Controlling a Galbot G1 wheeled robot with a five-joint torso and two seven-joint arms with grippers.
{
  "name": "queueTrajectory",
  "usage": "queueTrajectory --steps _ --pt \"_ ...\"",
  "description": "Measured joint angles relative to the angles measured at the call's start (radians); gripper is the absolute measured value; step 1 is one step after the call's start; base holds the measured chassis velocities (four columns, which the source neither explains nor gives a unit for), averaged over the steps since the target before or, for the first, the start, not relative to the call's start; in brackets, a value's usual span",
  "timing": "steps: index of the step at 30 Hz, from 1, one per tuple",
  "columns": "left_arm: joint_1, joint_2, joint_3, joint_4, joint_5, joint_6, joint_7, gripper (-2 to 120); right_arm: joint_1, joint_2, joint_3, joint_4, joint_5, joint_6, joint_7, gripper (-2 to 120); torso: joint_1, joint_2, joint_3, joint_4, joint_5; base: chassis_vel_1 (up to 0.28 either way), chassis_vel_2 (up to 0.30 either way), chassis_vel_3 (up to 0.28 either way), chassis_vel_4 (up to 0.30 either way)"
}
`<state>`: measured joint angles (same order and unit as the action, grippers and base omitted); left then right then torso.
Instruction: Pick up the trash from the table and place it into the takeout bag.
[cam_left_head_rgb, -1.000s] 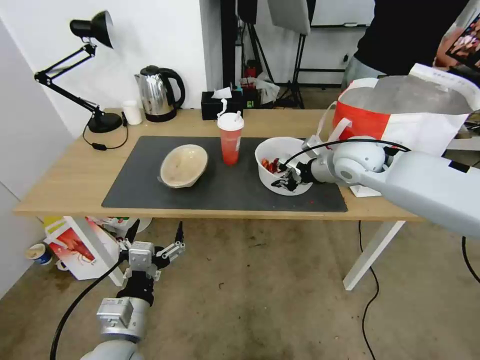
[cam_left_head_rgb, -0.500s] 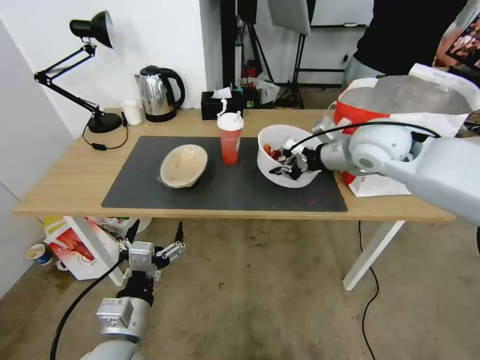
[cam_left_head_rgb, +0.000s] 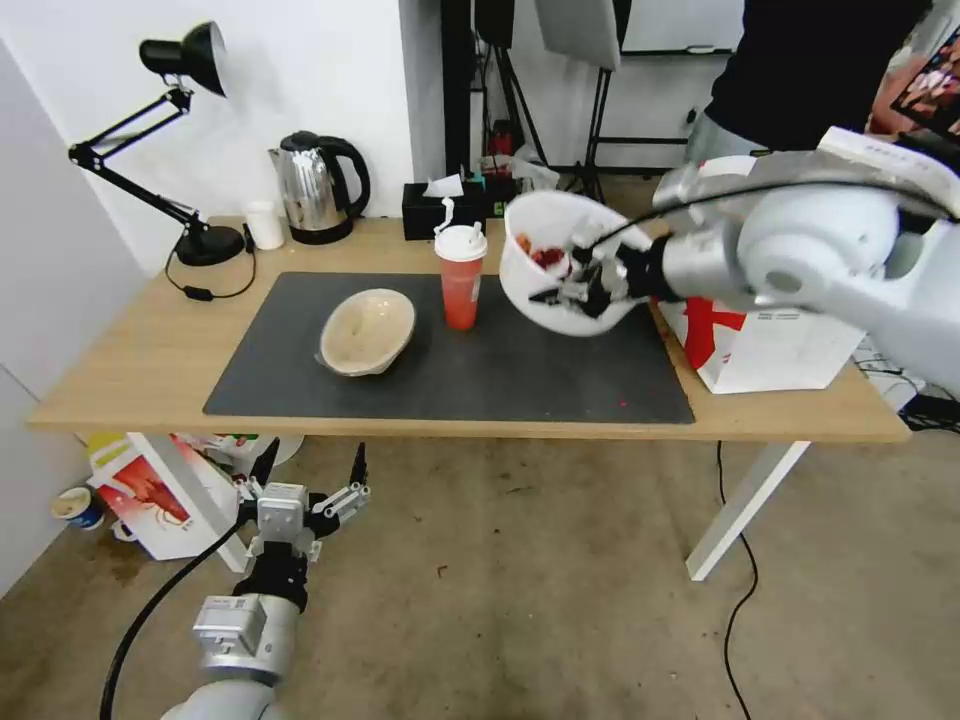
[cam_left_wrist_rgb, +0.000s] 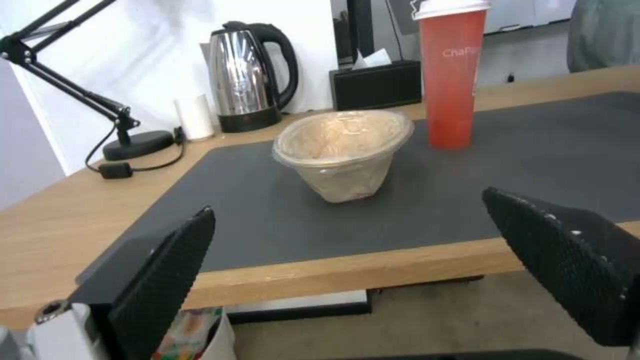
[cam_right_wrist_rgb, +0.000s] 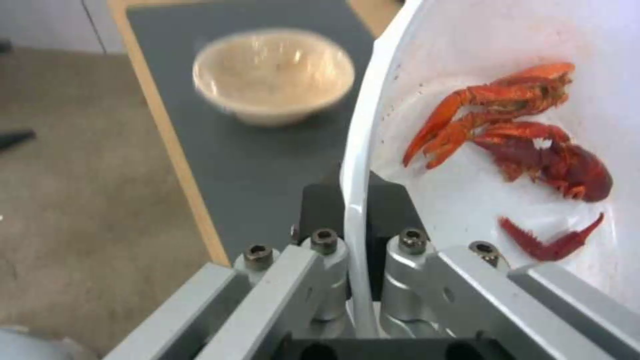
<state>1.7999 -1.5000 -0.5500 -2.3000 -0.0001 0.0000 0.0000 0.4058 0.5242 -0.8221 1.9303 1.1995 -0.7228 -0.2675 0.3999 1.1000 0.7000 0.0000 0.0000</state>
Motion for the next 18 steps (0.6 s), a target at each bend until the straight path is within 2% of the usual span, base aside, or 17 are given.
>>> queueTrajectory --steps 9,12,18 --pt "0.000 0.000 0.000 0.000 0.000 0.000 0.000 100 0.144 0.017 0.039 -0.018 0.089 0.000 -0.002 0 0.000 0.000 0.000 0.0000 0.0000 0.000 0.000 0.000 0.000" --pt "0.000 0.000 0.000 0.000 0.000 0.000 0.000 100 0.256 0.054 0.065 -0.082 0.150 0.000 -0.002 0 0.000 0.000 0.000 0.0000 -0.0003 0.000 0.000 0.000 0.000" --pt "0.000 0.000 0.000 0.000 0.000 0.000 0.000 100 0.295 0.079 0.068 -0.124 0.170 0.000 0.001 0 0.000 0.000 0.000 0.0000 -0.0001 0.000 0.000 0.000 0.000"
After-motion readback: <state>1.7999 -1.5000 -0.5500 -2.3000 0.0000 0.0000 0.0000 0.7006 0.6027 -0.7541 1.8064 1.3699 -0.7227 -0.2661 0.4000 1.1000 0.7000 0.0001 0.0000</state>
